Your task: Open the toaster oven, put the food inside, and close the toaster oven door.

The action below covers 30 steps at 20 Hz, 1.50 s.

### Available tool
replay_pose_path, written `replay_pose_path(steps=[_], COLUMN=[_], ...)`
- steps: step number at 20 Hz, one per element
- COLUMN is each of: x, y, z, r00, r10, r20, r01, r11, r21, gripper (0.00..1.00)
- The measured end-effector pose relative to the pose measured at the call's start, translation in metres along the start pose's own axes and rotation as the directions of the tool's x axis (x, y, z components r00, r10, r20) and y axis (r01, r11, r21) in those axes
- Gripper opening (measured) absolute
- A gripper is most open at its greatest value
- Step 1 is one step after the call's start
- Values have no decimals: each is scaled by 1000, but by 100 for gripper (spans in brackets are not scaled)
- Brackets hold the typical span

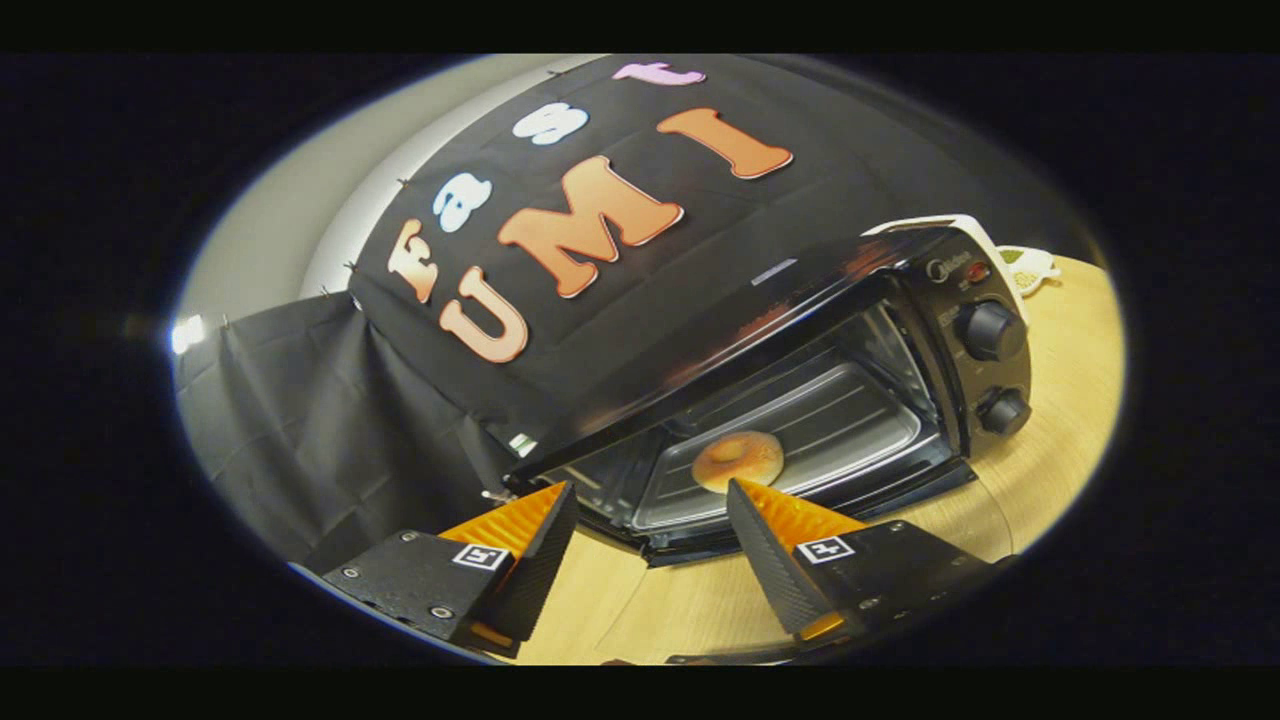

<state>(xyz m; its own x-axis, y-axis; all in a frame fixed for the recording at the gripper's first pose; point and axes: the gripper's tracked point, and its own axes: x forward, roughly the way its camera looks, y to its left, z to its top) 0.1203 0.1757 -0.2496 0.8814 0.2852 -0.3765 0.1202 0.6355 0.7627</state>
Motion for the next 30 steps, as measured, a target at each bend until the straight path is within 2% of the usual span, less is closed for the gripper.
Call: replay_pose_path(steps=[7,10,17,23,27,30], x=[-49,-68,-105,-132,-146,-152], y=[14,17,-17,-49,-70,-82], z=[-5,-4,-23,-54,-74,-86], r00=[999,999,997,983,963,948], r10=[45,45,-71,-150,-227,-267], r20=[23,27,-21,-103,-145,-176], r01=[-47,-45,66,116,156,177], r11=[997,999,978,951,909,897], r21=[67,18,-200,-286,-387,-406], gripper=[89,89,89,89,89,89])
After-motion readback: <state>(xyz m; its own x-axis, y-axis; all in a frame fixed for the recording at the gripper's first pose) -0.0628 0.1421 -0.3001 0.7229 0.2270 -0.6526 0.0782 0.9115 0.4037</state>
